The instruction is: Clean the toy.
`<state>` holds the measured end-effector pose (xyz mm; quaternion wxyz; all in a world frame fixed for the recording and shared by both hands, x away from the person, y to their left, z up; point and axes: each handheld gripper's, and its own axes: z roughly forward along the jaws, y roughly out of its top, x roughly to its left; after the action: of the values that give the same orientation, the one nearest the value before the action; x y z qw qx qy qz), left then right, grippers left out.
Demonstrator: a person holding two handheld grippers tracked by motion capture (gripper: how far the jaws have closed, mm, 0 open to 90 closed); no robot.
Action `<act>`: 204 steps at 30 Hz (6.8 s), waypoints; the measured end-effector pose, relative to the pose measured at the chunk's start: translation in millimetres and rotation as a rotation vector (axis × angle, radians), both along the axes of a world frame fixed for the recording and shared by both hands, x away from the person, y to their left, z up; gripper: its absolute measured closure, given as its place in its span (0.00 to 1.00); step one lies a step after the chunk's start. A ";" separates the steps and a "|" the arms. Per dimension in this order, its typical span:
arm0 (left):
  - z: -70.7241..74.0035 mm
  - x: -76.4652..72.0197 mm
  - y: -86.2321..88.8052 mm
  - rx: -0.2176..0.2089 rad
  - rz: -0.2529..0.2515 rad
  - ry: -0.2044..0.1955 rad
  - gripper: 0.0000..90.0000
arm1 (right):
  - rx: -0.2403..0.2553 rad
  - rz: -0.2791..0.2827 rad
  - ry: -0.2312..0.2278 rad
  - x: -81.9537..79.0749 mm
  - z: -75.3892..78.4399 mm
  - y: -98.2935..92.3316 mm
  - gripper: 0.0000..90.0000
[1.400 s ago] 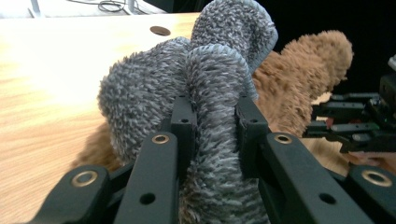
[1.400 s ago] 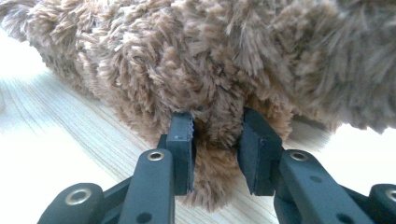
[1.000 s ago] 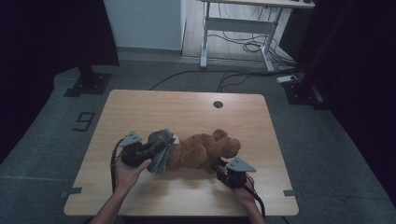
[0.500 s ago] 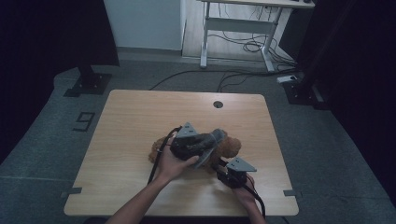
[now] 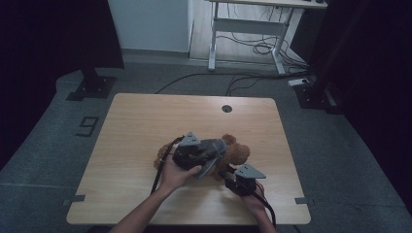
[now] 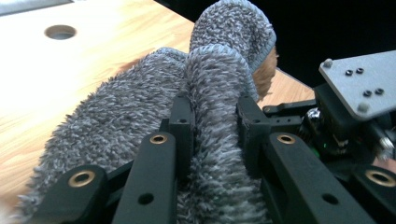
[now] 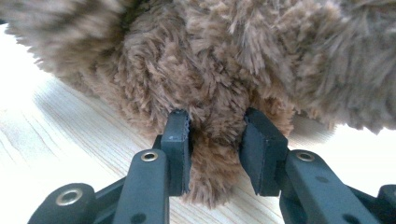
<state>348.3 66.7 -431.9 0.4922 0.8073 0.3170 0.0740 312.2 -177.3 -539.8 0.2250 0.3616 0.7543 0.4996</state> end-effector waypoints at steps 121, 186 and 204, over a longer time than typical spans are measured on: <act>-63.3 20.0 138.6 0.037 0.368 0.092 0.84 | -0.082 0.094 0.147 0.1 5.3 4.1 0.48; -53.9 -46.7 172.8 0.110 0.427 -0.042 0.23 | -0.089 0.110 0.187 0.9 1.3 -0.2 0.32; -83.8 -19.8 106.9 0.011 0.226 0.104 0.26 | -0.149 0.102 0.107 6.8 -1.6 8.9 0.40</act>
<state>328.5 173.6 -515.6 0.4591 0.7720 0.4305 0.0888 318.9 -168.4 -541.4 0.1849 0.3314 0.8178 0.4326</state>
